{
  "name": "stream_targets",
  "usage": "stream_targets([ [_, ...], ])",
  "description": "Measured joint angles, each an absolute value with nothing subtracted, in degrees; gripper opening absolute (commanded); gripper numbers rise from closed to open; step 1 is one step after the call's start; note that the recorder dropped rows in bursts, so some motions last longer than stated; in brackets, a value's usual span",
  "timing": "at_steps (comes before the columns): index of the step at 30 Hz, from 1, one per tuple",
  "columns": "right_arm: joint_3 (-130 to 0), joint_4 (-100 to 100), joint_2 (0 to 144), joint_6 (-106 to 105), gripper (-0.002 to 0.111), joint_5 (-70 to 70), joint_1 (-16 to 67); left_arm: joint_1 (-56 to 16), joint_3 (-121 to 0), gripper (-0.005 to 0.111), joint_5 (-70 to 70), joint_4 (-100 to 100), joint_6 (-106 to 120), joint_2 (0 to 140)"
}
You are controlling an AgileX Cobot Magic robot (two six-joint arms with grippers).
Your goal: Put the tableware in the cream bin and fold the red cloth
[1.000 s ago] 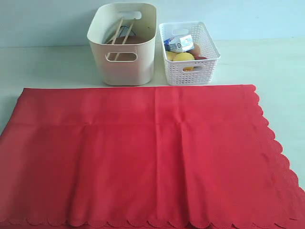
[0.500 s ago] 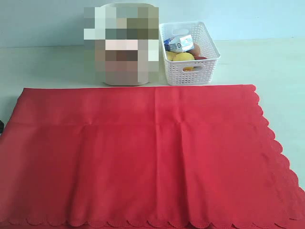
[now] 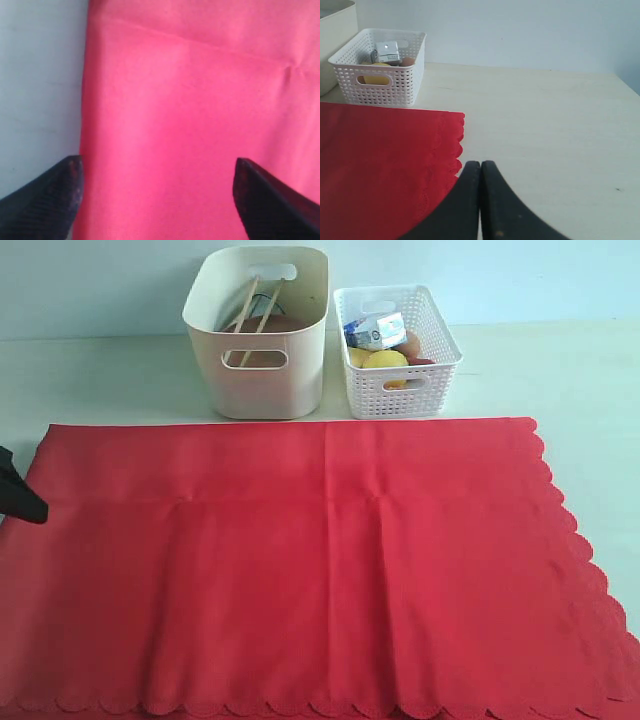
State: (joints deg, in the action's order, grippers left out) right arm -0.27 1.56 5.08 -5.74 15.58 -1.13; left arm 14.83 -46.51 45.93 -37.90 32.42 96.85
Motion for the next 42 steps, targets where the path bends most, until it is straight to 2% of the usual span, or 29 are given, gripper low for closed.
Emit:
stream_targets([
  [17, -0.3, 1.6, 5.1, -5.7, 0.000, 15.6, -1.1, 17.7, -46.5, 0.078, 42.3, -39.3, 35.7, 100.1],
  [39, -0.3, 1.6, 5.1, -5.7, 0.000, 15.6, -1.1, 18.0, -46.6, 0.078, 46.3, -42.7, 43.0, 105.5],
  [42, -0.3, 1.6, 5.1, -5.7, 0.000, 15.6, -1.1, 18.0, -46.8, 0.074, 47.0, -43.3, 43.3, 105.9],
])
